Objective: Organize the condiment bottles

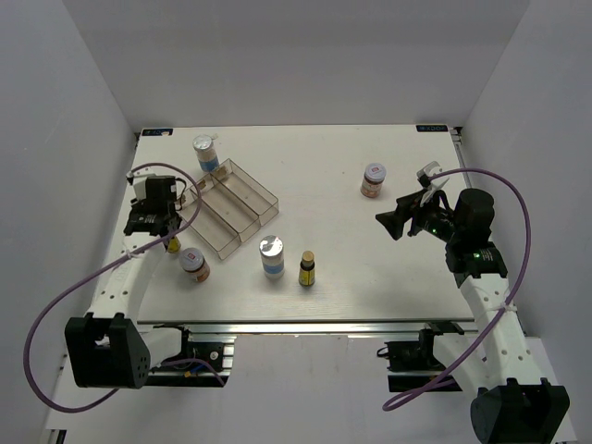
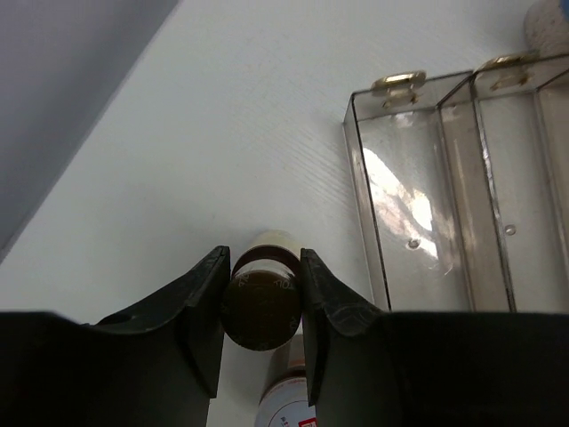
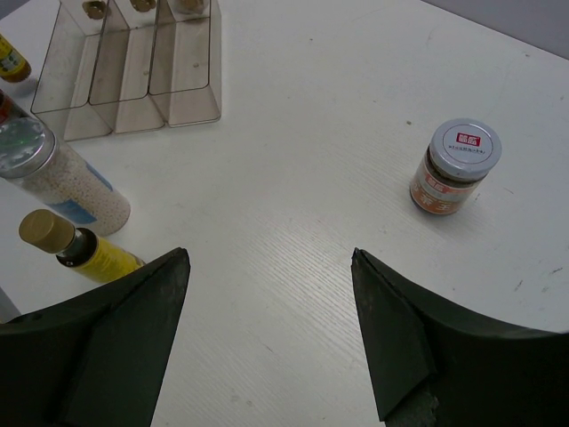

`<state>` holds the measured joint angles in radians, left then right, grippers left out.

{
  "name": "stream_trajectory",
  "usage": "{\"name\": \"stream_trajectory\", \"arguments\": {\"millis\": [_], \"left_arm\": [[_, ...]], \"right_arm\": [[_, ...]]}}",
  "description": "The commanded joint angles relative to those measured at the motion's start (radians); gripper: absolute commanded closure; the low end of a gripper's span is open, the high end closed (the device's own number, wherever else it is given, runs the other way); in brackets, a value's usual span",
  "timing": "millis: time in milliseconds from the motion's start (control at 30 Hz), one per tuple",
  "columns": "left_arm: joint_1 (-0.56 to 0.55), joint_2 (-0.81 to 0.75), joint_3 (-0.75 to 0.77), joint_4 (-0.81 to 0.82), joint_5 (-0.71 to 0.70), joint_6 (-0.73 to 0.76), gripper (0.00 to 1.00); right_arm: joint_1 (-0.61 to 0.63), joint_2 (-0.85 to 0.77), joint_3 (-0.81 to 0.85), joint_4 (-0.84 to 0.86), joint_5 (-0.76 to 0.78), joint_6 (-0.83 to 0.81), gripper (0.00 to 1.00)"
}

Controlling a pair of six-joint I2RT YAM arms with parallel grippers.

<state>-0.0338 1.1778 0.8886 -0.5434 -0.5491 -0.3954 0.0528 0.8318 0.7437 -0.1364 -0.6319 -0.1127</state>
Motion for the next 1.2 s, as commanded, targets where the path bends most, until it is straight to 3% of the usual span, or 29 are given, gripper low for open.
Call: {"name": "stream_trajectory", "arguments": {"millis": [0, 233, 500, 1167], "left_arm": [[0.006, -0.081, 0.110, 0.019, -0.046, 0.046, 1.00], [0.005, -0.035, 0.243, 0.043, 0.023, 0.089, 1.00], [0.005, 0.118, 0.323, 0.105, 0.116, 0.099, 1.00], [0.005, 0.327, 0.358, 0.186, 0.182, 0.130, 1.00]], "right_arm": [[0.002, 0.004, 0.042, -0.003, -0.015, -0.008, 0.21], [0.002, 0.009, 0.042, -0.002, -0.008, -0.012, 0.21], [0.002, 0.016, 0.040, -0.005, -0.003, -0.013, 0.21], [0.004, 0.029, 0.043, -0.009, 0.000, -0.022, 0.21]]}}
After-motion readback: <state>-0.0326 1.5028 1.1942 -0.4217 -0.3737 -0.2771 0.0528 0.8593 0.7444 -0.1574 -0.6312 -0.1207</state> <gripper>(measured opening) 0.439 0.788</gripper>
